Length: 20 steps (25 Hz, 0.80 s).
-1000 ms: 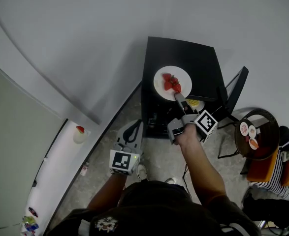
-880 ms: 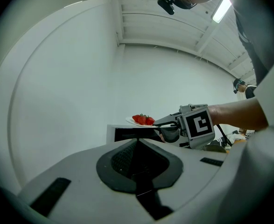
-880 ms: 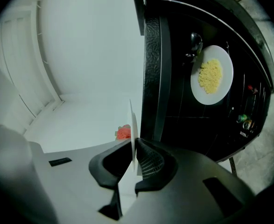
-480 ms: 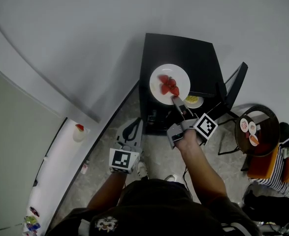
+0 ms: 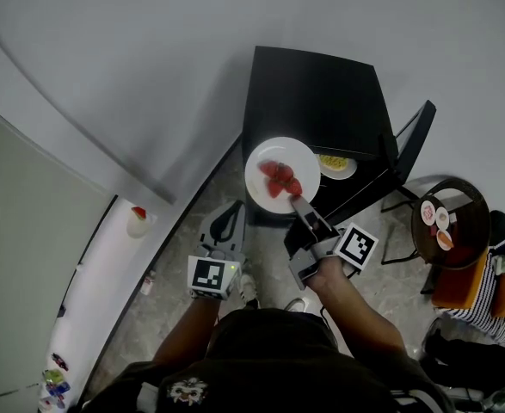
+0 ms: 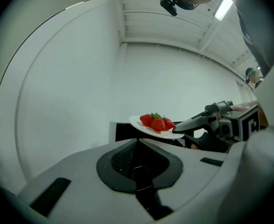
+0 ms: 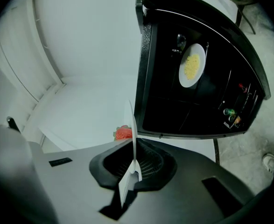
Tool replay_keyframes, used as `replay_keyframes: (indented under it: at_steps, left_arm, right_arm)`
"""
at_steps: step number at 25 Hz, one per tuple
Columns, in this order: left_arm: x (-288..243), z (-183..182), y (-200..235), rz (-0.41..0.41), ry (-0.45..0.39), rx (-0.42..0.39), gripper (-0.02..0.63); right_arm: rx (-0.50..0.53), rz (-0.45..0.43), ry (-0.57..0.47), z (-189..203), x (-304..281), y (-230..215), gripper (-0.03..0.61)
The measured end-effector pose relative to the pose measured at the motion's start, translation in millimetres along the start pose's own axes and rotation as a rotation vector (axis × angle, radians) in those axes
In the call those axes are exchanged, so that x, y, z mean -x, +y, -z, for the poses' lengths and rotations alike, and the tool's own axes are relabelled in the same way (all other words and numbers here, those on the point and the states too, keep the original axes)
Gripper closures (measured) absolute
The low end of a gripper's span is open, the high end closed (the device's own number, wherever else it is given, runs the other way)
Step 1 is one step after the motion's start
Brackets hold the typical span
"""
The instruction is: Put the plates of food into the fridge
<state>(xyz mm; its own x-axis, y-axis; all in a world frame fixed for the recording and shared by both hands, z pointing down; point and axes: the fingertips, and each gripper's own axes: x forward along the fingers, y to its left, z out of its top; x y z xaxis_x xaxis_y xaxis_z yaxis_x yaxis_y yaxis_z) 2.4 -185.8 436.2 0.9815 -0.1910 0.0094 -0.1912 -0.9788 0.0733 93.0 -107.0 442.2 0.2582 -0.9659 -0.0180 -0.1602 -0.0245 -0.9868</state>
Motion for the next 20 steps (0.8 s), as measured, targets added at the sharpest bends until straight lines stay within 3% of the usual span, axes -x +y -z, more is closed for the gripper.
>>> replay_keyframes:
  at_steps: [10, 20]
  left_arm:
    - [11.1, 10.2, -4.3, -0.026, 0.026, 0.026, 0.592]
    - [12.9, 20.9, -9.8, 0.011, 0.049, -0.017, 0.592]
  right_arm:
    - [-0.018, 0.132, -0.009, 4.0, 44.9, -65.6, 0.545]
    - [-0.028, 0.216, -0.077, -20.8, 27.2, -113.8, 0.545]
